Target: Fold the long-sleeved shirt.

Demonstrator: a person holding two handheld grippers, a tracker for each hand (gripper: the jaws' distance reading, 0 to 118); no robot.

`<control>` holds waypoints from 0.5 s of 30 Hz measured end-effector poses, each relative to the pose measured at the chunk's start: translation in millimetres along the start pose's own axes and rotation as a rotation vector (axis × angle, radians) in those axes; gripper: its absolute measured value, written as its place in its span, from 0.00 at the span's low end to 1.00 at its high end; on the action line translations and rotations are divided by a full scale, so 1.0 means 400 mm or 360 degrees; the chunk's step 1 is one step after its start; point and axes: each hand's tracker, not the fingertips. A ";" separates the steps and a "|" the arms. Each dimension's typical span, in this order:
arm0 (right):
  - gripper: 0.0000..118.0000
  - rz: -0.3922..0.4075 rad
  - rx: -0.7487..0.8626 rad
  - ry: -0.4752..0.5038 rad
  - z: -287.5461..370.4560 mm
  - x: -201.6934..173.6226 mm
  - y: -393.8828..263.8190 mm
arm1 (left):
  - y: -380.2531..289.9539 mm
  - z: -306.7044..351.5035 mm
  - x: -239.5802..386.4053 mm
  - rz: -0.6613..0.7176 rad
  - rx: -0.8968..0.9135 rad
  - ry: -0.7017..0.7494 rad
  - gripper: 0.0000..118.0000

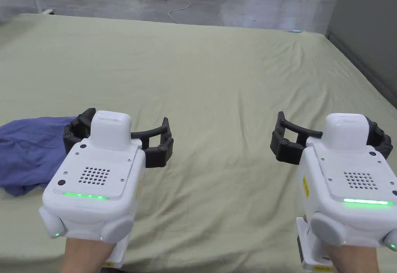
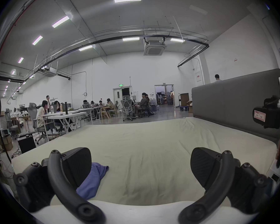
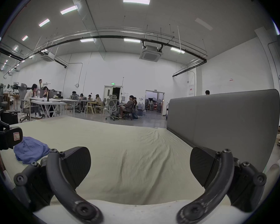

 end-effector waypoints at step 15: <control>1.00 -0.0024 0.0011 -0.0024 0.005 0.007 0.005 | 0.000 0.002 -0.003 0.0006 0.0008 0.0010 1.00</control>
